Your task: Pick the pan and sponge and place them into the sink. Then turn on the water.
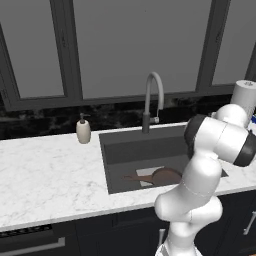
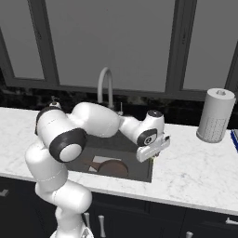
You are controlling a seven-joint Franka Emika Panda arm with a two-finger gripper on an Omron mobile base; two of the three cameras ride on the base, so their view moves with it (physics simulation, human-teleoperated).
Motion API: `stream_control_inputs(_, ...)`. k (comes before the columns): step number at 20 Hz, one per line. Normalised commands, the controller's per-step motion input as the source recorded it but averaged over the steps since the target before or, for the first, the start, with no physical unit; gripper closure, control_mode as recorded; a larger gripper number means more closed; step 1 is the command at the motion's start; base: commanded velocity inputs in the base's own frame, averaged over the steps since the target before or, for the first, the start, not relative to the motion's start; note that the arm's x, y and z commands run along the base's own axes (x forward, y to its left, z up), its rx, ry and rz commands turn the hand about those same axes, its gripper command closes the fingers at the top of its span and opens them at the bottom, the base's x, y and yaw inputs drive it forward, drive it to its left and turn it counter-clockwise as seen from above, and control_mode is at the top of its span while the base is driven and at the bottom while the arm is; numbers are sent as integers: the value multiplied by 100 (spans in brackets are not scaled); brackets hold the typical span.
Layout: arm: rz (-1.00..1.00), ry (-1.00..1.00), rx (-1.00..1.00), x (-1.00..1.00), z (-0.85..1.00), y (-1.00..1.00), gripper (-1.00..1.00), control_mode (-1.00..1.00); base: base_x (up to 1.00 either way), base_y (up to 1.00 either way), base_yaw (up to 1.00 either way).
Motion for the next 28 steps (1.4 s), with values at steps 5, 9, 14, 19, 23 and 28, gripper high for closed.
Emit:
stream_control_inputs(5,6,0,6,2,0,78,100,-100,0,0,0)
stream_control_inputs(9,2,0,6,7,-14,41,100,-100,0,0,0)
stream_control_inputs(14,0,0,2,7,-30,43,100,-100,0,0,0)
stream_control_inputs(19,0,0,0,14,-43,52,100,-100,0,0,0)
stream_control_inputs(23,0,0,0,19,-52,53,100,-100,0,0,0)
stream_control_inputs(28,0,0,0,20,-61,33,100,-100,0,0,0)
